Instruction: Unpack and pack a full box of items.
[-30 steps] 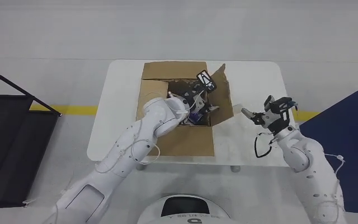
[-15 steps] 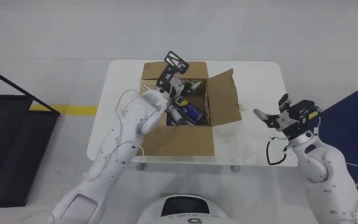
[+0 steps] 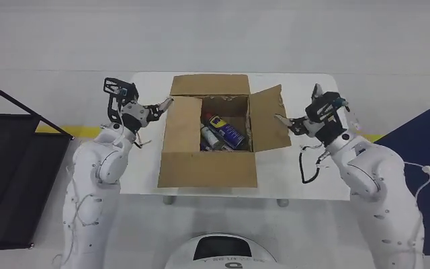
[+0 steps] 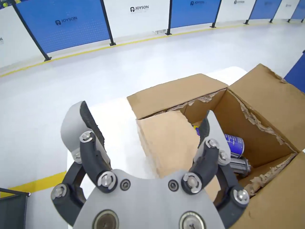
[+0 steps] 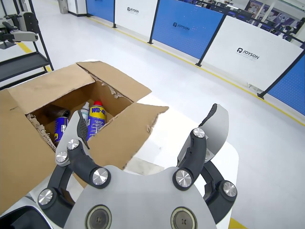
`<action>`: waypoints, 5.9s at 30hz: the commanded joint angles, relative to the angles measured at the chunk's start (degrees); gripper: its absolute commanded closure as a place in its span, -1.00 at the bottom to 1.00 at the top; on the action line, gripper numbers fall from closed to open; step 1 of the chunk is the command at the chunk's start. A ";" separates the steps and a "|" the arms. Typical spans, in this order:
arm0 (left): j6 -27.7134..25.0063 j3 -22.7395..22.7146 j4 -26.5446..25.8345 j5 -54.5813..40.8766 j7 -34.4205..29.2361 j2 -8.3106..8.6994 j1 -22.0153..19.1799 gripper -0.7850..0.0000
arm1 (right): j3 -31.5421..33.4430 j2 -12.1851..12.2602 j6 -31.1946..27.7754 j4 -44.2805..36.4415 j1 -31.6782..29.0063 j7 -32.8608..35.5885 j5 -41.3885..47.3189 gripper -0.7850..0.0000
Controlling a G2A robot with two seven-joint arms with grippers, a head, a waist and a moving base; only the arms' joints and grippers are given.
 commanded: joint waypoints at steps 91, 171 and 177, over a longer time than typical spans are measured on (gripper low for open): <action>-6.27 -10.31 7.87 -8.46 -1.36 1.58 -0.34 -1.00 | -58.66 -24.86 -4.11 50.65 56.23 1.29 -4.24 -1.00; 5.58 2.58 21.63 1.03 -12.63 2.82 -15.28 -1.00 | -27.17 -18.56 -16.48 20.58 31.06 12.28 -11.39 -1.00; 5.58 2.58 21.63 1.03 -12.63 2.82 -15.28 -1.00 | -28.57 -19.17 -7.55 22.37 30.59 19.72 -3.90 -1.00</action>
